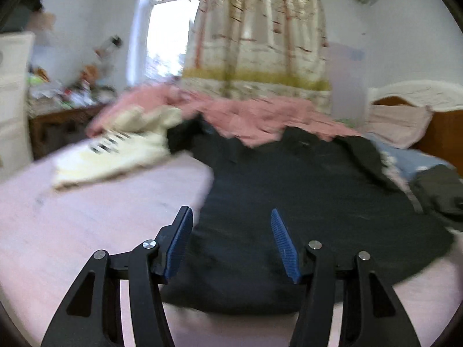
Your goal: Fold large clothes
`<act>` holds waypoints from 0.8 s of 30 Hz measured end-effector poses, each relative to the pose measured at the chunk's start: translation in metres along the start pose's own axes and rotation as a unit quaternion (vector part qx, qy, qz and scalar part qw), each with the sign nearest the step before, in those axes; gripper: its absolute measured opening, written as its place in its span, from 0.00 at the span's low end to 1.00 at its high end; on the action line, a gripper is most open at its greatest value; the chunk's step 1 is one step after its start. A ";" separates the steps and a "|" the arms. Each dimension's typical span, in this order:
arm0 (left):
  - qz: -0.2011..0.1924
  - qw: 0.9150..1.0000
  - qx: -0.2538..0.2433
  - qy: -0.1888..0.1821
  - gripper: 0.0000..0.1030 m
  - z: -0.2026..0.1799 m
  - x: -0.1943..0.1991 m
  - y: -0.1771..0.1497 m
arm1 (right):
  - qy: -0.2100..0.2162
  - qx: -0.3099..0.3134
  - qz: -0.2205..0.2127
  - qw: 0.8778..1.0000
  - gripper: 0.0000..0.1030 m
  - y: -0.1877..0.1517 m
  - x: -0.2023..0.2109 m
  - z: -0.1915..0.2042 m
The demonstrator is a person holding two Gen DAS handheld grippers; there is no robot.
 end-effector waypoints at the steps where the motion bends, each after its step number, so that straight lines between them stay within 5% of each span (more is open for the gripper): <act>1: 0.008 1.000 -0.004 -0.023 0.54 -0.012 -0.001 -0.003 | 0.011 0.006 0.007 1.000 0.06 -0.007 0.001 0.012; 4: 0.029 0.995 -0.041 -0.082 0.53 -0.055 -0.008 -0.010 | 0.069 0.029 0.042 0.996 0.06 -0.033 -0.005 0.058; 7: 0.094 0.972 -0.006 -0.214 0.42 -0.089 -0.018 -0.015 | 0.138 0.047 0.079 0.986 0.06 -0.056 -0.012 0.103; 12: 0.150 0.958 -0.003 -0.246 0.26 -0.106 -0.046 -0.027 | 0.190 0.054 0.121 0.973 0.06 -0.081 -0.031 0.143; 17: 0.206 0.956 0.010 -0.210 0.12 -0.098 -0.077 -0.054 | 0.172 0.053 0.184 0.966 0.06 -0.107 -0.071 0.155; 19: 0.217 0.961 0.009 -0.174 0.04 -0.089 -0.083 -0.057 | 0.132 0.062 0.186 0.972 0.05 -0.108 -0.078 0.144; 21: 0.217 0.970 0.000 -0.111 0.04 -0.069 -0.086 -0.058 | 0.101 0.061 0.177 0.977 0.05 -0.103 -0.079 0.130; 24: 0.210 0.975 0.038 -0.068 0.04 -0.033 -0.090 -0.054 | 0.031 0.057 0.153 0.986 0.05 -0.087 -0.078 0.093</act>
Point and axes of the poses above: each gripper's, at about its wrist camera, not at the fingertips, and x roughly against the way its jaws point, z to its left, y to its top, the point moved 7 cm from there along -x, roughly the way its jaws point
